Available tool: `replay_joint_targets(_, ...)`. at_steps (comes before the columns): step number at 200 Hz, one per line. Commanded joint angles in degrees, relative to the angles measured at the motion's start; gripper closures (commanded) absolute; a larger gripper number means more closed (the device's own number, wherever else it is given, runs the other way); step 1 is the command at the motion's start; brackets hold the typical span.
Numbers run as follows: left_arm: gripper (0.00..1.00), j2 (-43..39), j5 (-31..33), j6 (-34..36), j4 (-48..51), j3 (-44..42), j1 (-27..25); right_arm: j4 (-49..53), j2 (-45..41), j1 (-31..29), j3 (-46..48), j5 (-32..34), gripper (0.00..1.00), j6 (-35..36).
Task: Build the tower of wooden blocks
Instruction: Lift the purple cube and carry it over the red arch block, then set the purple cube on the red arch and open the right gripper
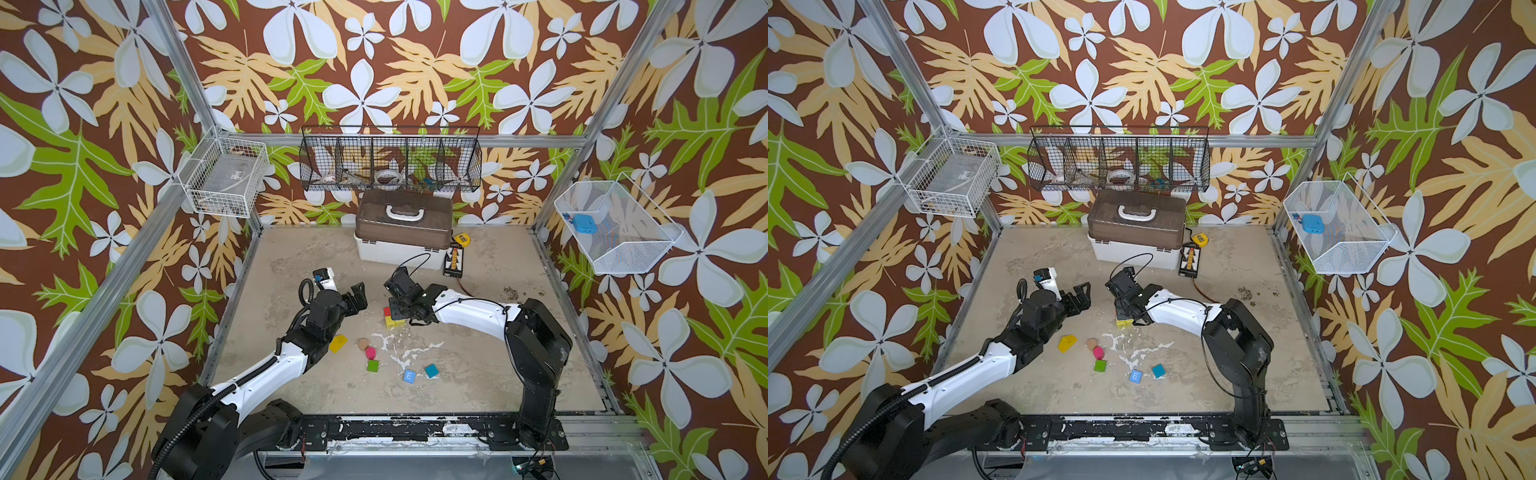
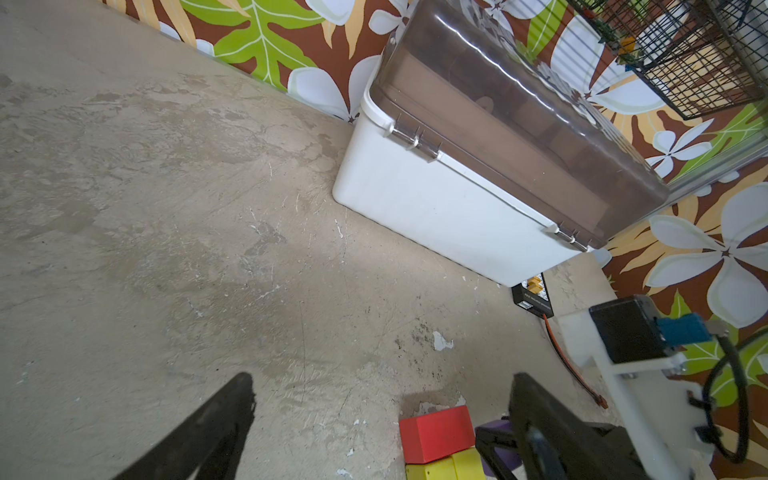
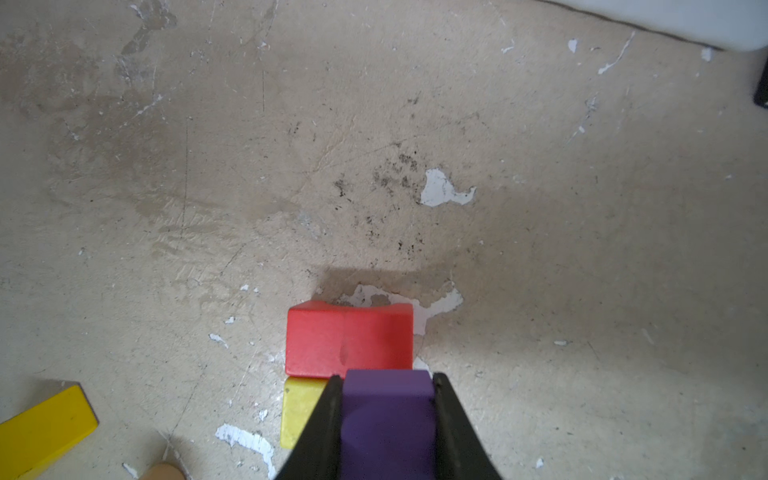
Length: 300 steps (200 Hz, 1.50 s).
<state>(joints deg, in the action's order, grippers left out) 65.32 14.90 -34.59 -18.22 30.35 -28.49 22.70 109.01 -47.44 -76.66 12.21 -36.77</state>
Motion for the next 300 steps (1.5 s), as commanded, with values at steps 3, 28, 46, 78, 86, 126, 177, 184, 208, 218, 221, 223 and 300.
replay_joint_targets(3, 0.03, -0.19, 0.66, -0.27, -1.29, 0.02, 0.19, 0.41, 0.66, -0.28, -0.25, 0.05, 0.72, 0.50)
replay_joint_targets(28, 0.03, -0.28, 0.41, -0.38, -1.29, -0.03, 0.19, 0.33, 1.28, -0.24, -0.43, -0.16, 0.71, 0.73)
replay_joint_targets(46, 0.03, -0.28, 0.32, -0.32, -1.29, -0.03, 0.19, 0.49, 1.81, -0.28, -0.66, -0.17, 0.70, 0.87)
replay_joint_targets(78, 0.03, -0.37, 0.24, -0.38, -1.29, -0.03, 0.18, 0.59, 2.60, -0.26, -1.28, -0.17, 0.69, 1.13)
replay_joint_targets(86, 0.03, -0.32, 0.22, -0.39, -1.29, -0.03, 0.19, 0.67, 2.79, -0.21, -1.38, -0.25, 0.69, 1.18)
replay_joint_targets(126, 0.03, -0.10, -0.01, -0.39, -1.30, 0.06, 0.20, 0.94, 3.59, -0.22, -1.98, -0.43, 0.68, 1.18)
replay_joint_targets(177, 0.03, -0.06, -0.03, -0.39, -1.29, 0.06, 0.18, 1.03, 3.68, -0.23, -2.10, -0.17, 0.64, 1.19)
replay_joint_targets(184, 0.03, -0.01, -0.03, -0.41, -1.29, 0.06, 0.19, 0.99, 3.67, -0.27, -2.16, -0.17, 0.63, 1.16)
replay_joint_targets(208, 0.03, -0.01, -0.06, -0.39, -1.29, 0.06, 0.19, 1.11, 3.66, -0.20, -2.24, -0.08, 0.62, 1.16)
replay_joint_targets(218, 0.03, -0.01, -0.11, -0.39, -1.37, 0.06, 0.19, 1.05, 3.66, -0.20, -2.26, -0.13, 0.61, 1.18)
replay_joint_targets(221, 0.03, 0.01, -0.05, -0.39, -1.38, 0.05, 0.16, 1.07, 3.66, -0.24, -2.22, -0.10, 0.61, 1.18)
replay_joint_targets(223, 0.03, 0.01, -0.11, -0.41, -1.38, 0.06, 0.18, 1.06, 3.73, -0.21, -2.21, -0.08, 0.61, 1.11)
replay_joint_targets(300, 0.03, 0.07, -0.14, -0.39, -1.38, 0.06, 0.19, 1.38, 3.41, -0.23, -2.09, 0.53, 0.61, 0.92)
